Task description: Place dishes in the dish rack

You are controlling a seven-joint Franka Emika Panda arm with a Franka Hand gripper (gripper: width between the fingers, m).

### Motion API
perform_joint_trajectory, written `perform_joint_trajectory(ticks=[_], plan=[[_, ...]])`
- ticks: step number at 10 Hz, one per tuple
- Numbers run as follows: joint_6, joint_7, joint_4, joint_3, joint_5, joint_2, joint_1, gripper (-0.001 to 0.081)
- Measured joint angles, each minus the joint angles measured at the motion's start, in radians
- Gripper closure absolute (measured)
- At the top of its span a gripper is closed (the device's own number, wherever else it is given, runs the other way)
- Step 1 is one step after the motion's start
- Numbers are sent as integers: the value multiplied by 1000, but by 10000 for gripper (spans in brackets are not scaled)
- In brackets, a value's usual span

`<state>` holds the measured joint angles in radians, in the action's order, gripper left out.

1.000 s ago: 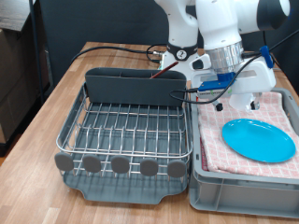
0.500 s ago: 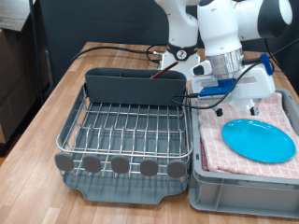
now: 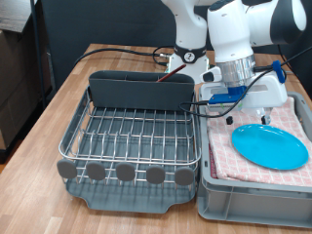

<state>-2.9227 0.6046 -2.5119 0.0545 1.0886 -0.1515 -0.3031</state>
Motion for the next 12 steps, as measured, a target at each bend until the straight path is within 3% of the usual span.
perform_joint_trajectory(ticks=[6, 7, 8, 9, 10, 11, 12], plan=[[-15, -192, 50, 23, 191, -61, 5, 3], [-22, -206, 55, 26, 206, -67, 5, 84], [-24, -209, 59, 27, 210, -73, 4, 84], [-24, -209, 62, 27, 212, -78, 4, 270], [-24, -209, 65, 27, 215, -81, 4, 270], [-24, -209, 68, 27, 217, -84, 4, 452], [-24, -209, 70, 27, 217, -86, 4, 452]])
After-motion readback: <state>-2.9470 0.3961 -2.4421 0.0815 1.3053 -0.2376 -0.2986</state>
